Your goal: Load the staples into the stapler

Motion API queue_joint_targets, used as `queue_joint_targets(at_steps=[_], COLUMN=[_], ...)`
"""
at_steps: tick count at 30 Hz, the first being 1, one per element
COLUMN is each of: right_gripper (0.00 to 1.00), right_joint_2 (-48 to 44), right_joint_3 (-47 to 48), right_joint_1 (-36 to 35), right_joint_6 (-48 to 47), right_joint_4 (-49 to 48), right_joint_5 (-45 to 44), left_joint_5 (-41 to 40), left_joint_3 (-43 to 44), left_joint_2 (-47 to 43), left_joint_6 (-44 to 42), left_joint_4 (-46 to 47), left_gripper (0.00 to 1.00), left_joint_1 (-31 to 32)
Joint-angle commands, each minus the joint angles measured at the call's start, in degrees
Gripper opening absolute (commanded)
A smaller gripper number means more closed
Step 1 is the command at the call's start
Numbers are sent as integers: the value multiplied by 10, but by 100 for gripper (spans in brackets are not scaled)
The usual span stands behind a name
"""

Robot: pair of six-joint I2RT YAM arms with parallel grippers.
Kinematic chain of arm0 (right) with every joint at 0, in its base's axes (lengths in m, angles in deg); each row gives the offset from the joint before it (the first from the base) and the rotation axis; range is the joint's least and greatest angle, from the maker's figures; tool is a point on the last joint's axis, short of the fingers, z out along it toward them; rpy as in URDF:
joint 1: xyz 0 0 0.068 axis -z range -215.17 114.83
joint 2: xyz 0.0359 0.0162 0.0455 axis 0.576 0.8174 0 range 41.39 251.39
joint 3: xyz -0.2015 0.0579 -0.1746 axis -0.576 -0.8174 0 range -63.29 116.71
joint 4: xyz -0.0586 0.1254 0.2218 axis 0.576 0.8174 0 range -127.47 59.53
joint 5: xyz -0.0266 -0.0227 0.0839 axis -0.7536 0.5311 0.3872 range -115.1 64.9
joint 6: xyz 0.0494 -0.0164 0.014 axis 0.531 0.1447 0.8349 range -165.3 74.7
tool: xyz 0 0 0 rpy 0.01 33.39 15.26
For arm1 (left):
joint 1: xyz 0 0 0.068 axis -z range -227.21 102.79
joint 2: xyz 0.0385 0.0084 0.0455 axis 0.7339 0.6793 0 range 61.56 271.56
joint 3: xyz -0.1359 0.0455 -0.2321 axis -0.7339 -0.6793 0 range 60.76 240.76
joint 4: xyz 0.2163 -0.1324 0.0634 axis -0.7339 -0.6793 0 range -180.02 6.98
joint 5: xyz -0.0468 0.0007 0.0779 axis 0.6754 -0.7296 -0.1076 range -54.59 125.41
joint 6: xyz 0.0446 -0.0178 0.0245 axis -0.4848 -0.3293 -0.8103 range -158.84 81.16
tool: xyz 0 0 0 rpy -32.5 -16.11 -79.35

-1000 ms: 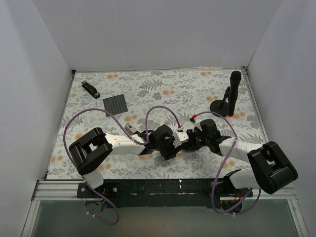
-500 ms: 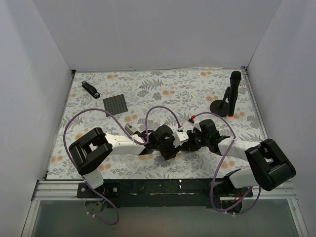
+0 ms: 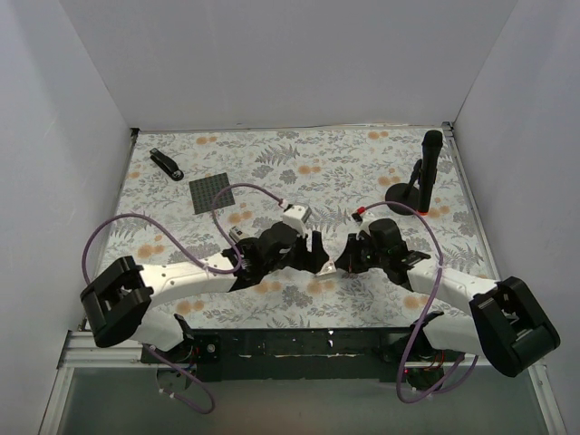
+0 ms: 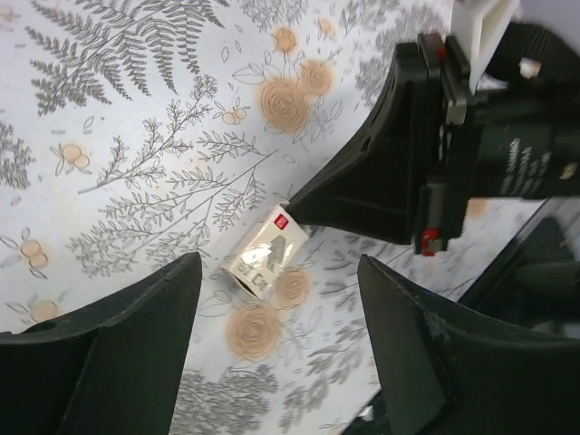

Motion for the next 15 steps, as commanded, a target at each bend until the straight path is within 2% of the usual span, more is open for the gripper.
queue_joint_targets(at_steps=[1,2,3,6,12,15], right_gripper=[1,1,1,1,1,1], right_joint_2=[-15,-14,-12,-15,-10,-5], right_joint_3=[1,0,-2,-7,-8,-12], right_joint_1=[-6,-8,-8,-12,-20,-22], right_joint_6=[17,21,22,34,39,42], right_joint_4=[6,6,5,3,1,-5], right_joint_5=[-56,-60,-64,-79,-87,-85], left_joint_5=[-73,-73,-74,-68,-42,-48], left_joint_3=[-49,-56,-56,-53,-50,-53], left_joint_2=[-42,-40,-36,-12,45,65], left_joint_6=[249,292,312,361,401,410], left_joint_4=[43,45,43,41,66,82], left_gripper=[67,66,60,52,42,40], left_joint_1=[0,1,0,0,2,3])
